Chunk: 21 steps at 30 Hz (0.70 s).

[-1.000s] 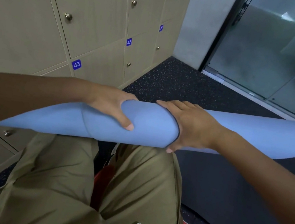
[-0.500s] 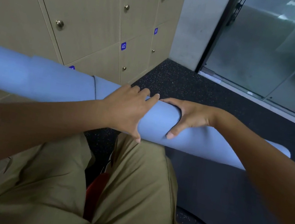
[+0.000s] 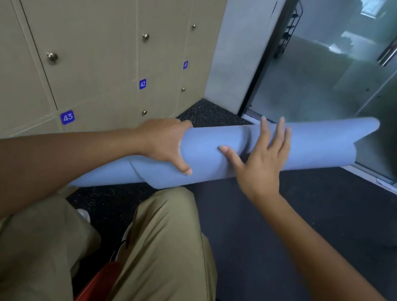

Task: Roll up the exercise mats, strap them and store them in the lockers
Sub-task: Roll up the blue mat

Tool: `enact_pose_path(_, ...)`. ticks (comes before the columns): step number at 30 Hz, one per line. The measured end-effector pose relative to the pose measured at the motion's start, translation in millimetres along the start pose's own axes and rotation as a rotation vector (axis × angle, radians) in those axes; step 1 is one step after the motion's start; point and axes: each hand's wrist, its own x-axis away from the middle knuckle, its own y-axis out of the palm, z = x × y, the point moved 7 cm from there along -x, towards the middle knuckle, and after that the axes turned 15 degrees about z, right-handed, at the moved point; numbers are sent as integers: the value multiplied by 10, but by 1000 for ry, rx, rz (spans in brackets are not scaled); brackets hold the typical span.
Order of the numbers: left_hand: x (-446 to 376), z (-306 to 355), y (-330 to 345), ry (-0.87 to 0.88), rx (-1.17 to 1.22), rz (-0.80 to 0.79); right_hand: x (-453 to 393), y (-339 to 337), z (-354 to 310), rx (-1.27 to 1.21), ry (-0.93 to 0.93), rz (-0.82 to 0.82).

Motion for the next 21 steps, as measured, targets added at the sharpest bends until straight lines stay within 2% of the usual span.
enact_pose_path(4, -224, -6, -247, -47, 76, 93, -225, -72, 30, -221, 443, 114)
enact_pose_path(7, -366, -46, -436, -73, 131, 174, -404, 107, -10, -621, 747, 27)
enact_pose_path(10, -460, -174, -605, -112, 201, 221, -637, 323, -96, -963, 907, -31)
enact_pose_path(14, -505, -413, -790, -157, 353, 254, -879, 496, -423, -1208, 936, -149)
enact_pose_path(21, -483, -794, -1060, -180, 530, 331, -1276, 580, -1098, -1427, 769, -105)
